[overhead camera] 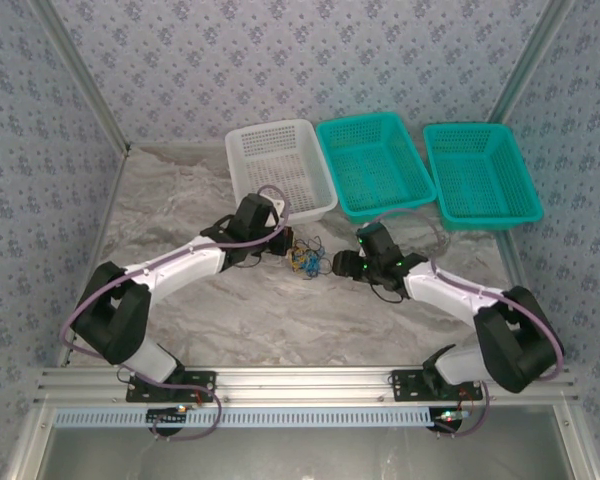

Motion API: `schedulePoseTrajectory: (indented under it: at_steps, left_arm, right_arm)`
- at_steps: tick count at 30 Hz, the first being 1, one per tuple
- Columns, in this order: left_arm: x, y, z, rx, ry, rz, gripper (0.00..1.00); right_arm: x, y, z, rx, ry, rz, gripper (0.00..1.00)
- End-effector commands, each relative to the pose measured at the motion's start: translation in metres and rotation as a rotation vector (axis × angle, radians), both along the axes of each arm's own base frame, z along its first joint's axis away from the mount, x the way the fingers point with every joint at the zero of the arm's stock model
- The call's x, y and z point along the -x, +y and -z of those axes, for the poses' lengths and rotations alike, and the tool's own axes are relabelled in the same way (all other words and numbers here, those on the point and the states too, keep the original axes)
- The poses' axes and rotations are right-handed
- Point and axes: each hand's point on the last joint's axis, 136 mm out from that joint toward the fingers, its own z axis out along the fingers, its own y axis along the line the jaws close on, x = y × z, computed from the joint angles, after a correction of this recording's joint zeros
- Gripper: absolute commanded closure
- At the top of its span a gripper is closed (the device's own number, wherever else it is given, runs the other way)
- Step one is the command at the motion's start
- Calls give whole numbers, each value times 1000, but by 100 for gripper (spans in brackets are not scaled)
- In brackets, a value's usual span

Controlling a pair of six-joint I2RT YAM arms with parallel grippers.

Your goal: Untangle the cables

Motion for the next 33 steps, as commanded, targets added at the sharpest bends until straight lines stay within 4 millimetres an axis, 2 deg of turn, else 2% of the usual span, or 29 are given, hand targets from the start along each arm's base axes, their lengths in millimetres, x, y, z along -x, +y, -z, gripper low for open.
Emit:
schedulePoseTrajectory:
  at_steps: [1,2,7,15,18,21,23,28,33]
  left_arm:
    - [-9,-9,-34,94,8,-48,100]
    - [-9,-10,-35,96,23,-57,100]
    - [-8,-26,-40,226,118,-66,100]
    - [-8,-35,-26,262,229,-100,100]
    - [-8,-35,-23,284,239,-114,100]
    - [-9,-31,-19,298,272,-140,100]
    - [-11,-30,-22,342,288,-147,100]
    - [-12,-26,-25,385,299,-159,100]
    - [-11,-27,-28,399,301,-153,100]
  right_arm:
    - [-3,-5,-20,37,-106,-44,4]
    - [-4,0,-26,22,-130,-73,0]
    - [-11,24,-45,-64,-195,-168,0]
    - [-47,43,-52,-284,-248,-14,1]
    - [-53,60,-54,-341,-245,-58,0]
    - [-50,67,-51,-312,-306,-129,4]
    - [-46,69,-48,-280,-361,-191,11]
    - [-45,79,-45,-228,-422,-297,12]
    - [-52,81,-41,-117,-545,-248,15]
